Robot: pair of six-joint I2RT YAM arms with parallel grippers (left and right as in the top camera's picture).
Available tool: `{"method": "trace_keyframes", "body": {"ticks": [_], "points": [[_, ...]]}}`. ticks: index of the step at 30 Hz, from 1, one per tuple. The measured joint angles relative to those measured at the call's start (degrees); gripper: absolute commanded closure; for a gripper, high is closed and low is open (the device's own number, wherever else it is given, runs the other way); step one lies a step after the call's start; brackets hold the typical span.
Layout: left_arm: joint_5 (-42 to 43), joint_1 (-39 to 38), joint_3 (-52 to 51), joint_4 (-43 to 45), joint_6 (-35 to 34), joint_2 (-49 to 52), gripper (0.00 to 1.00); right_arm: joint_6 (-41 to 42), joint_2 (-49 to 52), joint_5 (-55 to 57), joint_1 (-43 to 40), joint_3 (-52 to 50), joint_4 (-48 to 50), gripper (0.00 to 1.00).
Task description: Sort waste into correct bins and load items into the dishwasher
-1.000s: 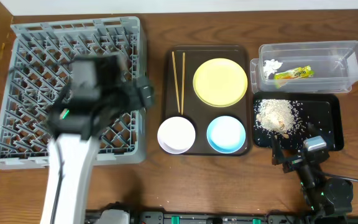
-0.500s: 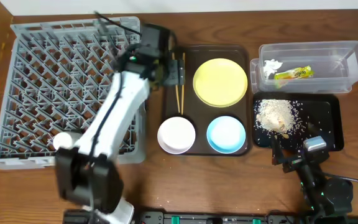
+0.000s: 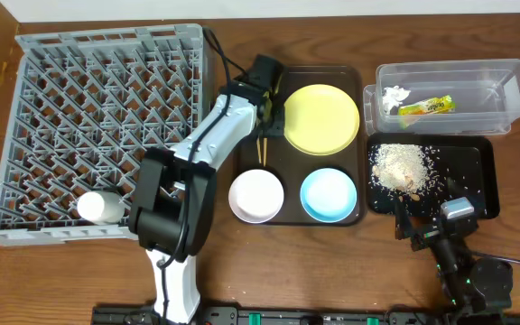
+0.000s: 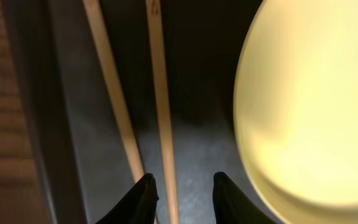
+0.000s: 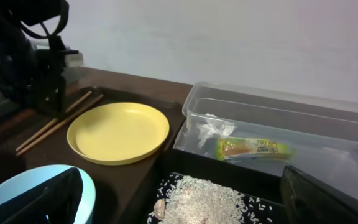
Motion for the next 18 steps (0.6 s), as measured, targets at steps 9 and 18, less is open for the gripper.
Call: {"method": "trace_keyframes", "body": {"ticks": [9, 18], "points": [[0.0, 0.0, 0.0, 3.3, 0.0, 2.1, 0.69, 0.0, 0.0, 0.0, 0.0, 0.0, 0.0, 0.01], [-0.3, 0.0, 0.0, 3.6, 0.0, 4.6, 0.74, 0.0, 0.0, 0.0, 0.0, 0.0, 0.0, 0.01]]}}
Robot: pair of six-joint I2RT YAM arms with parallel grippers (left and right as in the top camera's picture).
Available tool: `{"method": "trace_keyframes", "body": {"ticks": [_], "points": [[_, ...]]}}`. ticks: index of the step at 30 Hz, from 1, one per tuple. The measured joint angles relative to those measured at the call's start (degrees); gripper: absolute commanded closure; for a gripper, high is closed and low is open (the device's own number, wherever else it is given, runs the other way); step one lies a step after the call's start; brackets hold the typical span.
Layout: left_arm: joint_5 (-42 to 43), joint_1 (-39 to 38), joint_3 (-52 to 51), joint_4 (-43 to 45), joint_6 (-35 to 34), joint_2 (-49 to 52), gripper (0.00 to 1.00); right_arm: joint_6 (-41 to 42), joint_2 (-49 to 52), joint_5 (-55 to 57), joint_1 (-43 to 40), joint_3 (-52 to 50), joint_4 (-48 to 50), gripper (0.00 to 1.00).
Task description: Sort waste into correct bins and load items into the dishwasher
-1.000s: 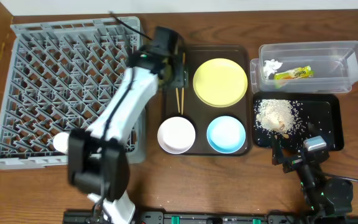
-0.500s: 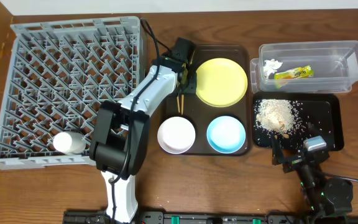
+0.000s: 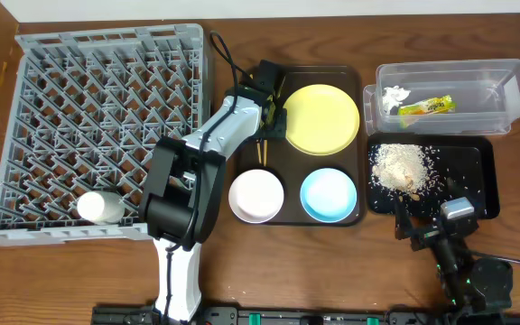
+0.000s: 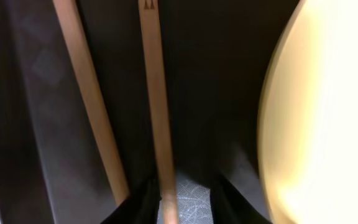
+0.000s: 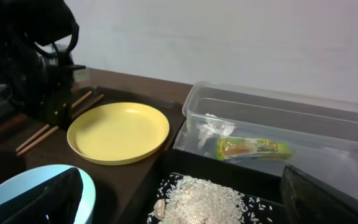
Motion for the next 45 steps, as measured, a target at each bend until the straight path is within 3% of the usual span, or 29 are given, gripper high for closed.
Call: {"method": "trace_keyframes", "body": {"ticks": [6, 16, 27, 37, 43, 45], "points": [[-0.1, 0.0, 0.1, -1.1, -0.1, 0.3, 0.92, 0.0, 0.0, 0.0, 0.0, 0.0, 0.0, 0.01], [1.8, 0.5, 1.5, -10.7, 0.0, -1.8, 0.92, 0.0, 0.0, 0.0, 0.0, 0.0, 0.0, 0.01], [-2.8, 10.2, 3.6, -21.8, 3.2, -23.6, 0.92, 0.0, 0.0, 0.0, 0.0, 0.0, 0.0, 0.01], [-6.2, 18.9, 2.3, -22.8, 9.0, -21.2, 0.92, 0.0, 0.0, 0.0, 0.0, 0.0, 0.0, 0.01], [-6.1, 18.8, 0.5, -22.8, 12.0, -19.8, 0.74, 0.0, 0.0, 0.0, 0.0, 0.0, 0.0, 0.01], [-6.1, 18.7, -0.4, -22.8, 12.4, -19.3, 0.54, 0.0, 0.0, 0.0, 0.0, 0.0, 0.0, 0.01]]}}
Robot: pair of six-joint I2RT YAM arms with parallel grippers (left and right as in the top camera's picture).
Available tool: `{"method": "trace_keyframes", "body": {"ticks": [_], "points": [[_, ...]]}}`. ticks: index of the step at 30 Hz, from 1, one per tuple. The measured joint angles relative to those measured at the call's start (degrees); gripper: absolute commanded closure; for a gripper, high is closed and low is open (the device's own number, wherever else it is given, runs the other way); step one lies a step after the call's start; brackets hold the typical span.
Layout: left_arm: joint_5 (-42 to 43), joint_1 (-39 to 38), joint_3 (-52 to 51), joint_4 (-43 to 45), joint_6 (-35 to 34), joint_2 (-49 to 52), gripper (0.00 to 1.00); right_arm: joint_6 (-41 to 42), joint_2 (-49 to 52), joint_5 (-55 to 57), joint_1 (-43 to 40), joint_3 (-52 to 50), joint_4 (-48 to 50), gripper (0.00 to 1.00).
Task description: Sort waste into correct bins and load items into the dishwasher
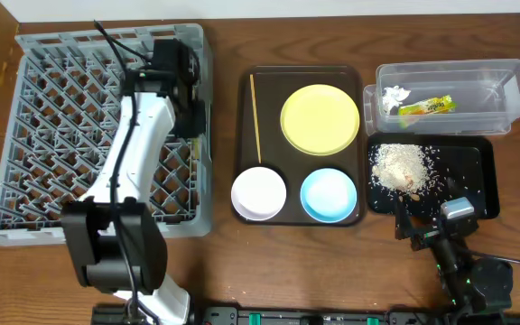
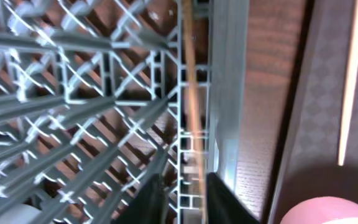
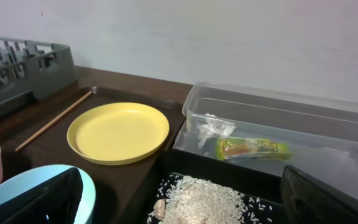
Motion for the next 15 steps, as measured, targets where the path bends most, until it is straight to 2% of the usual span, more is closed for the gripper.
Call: {"method": "trace_keyframes", "body": {"ticks": [1, 2, 7, 11, 15], "points": [[0.1, 0.0, -0.3, 0.0, 0.2, 0.3, 0.47, 0.0, 0.0, 0.0, 0.0, 0.0, 0.0, 0.01], [0.2, 0.0, -0.5, -0.1, -0.3, 0.5, 0.46, 0.0, 0.0, 0.0, 0.0, 0.0, 0.0, 0.01], [5.9, -0.9, -0.4, 0.6, -0.9, 0.5, 0.45, 0.0, 0.0, 0.0, 0.0, 0.0, 0.0, 0.01], [9.7, -5.2, -0.4, 5.6, -1.9, 0.5, 0.46, 0.0, 0.0, 0.0, 0.0, 0.0, 0.0, 0.01], [9.6, -11.1, -0.4, 13.0, -3.4, 0.8, 0.55, 0.0, 0.0, 0.0, 0.0, 0.0, 0.0, 0.01]]}}
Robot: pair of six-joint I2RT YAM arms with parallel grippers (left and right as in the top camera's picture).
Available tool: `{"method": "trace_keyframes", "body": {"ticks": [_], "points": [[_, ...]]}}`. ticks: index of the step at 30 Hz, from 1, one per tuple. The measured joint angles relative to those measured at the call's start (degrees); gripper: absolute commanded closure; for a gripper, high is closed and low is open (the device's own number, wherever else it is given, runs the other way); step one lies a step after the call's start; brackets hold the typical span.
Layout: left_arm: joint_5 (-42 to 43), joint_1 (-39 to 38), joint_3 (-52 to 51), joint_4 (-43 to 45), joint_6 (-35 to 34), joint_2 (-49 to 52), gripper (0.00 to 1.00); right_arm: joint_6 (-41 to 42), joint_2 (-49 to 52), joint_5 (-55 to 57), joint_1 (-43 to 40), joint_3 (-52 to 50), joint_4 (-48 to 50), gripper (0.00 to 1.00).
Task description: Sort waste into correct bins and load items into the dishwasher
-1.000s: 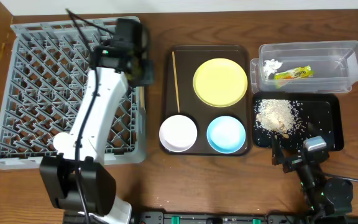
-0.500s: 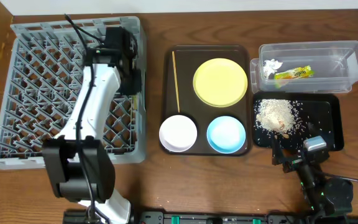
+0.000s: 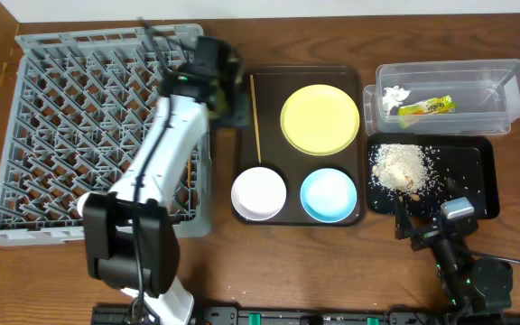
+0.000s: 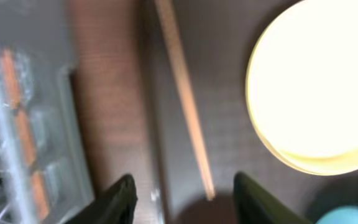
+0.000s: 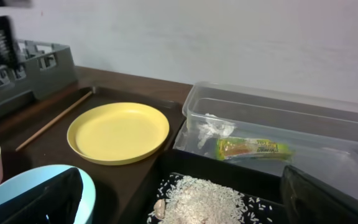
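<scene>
One wooden chopstick [image 3: 255, 117] lies along the left side of the brown tray [image 3: 301, 217], with a yellow plate [image 3: 320, 117], a white bowl [image 3: 258, 194] and a blue bowl [image 3: 328, 194]. My left gripper [image 3: 231, 106] hangs over the tray's left rim beside the grey dish rack [image 3: 79, 108]. In the left wrist view it [image 4: 188, 202] is wide open and empty, above the chopstick [image 4: 184, 106] and left of the plate [image 4: 316, 87]. My right gripper [image 5: 182, 205] rests open at the front right, facing the rice.
A clear bin [image 3: 450, 68] at the back right holds a green-yellow wrapper [image 3: 427, 106] and crumpled tissue [image 3: 394, 95]. In front of it a black tray [image 3: 477, 194] carries a heap of rice [image 3: 403, 167]. The rack wall [image 4: 17, 143] stands just left of my left gripper.
My left gripper was shut on a chopstick over the rack's right edge. Now it is open and empty above the tray's left rim, over the remaining chopstick. The right arm has not moved.
Two chopsticks lay on the tray with my left gripper open over them, then lower around one. Later only one lay on the tray and the other was in my gripper at the rack. Now the gripper is back at the tray, open.
</scene>
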Motion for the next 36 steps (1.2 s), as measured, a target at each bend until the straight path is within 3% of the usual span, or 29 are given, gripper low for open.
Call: {"method": "trace_keyframes", "body": {"ticks": [7, 11, 14, 16, 22, 28, 36], "points": [[-5.0, -3.5, 0.0, 8.6, -4.9, 10.3, 0.57, 0.0, 0.0, 0.0, 0.0, 0.0, 0.0, 0.01], [-5.4, -3.2, 0.0, 9.9, -6.1, 16.0, 0.66, 0.0, 0.0, 0.0, 0.0, 0.0, 0.0, 0.01], [-5.1, -3.2, 0.0, 10.1, -6.4, 18.1, 0.78, 0.0, 0.0, 0.0, 0.0, 0.0, 0.0, 0.01], [-4.4, -3.3, 0.0, 10.1, -6.6, 18.1, 0.92, 0.0, 0.0, 0.0, 0.0, 0.0, 0.0, 0.01], [-3.2, -3.3, 0.0, 8.5, -6.9, 18.0, 0.93, 0.0, 0.0, 0.0, 0.0, 0.0, 0.0, 0.01], [-2.9, -3.1, 1.0, -0.3, -6.8, 16.2, 0.92, 0.0, 0.0, 0.0, 0.0, 0.0, 0.0, 0.01], [-8.7, 0.2, 3.5, -12.4, -4.4, -1.9, 0.92, 0.0, 0.0, 0.0, 0.0, 0.0, 0.0, 0.01]]}}
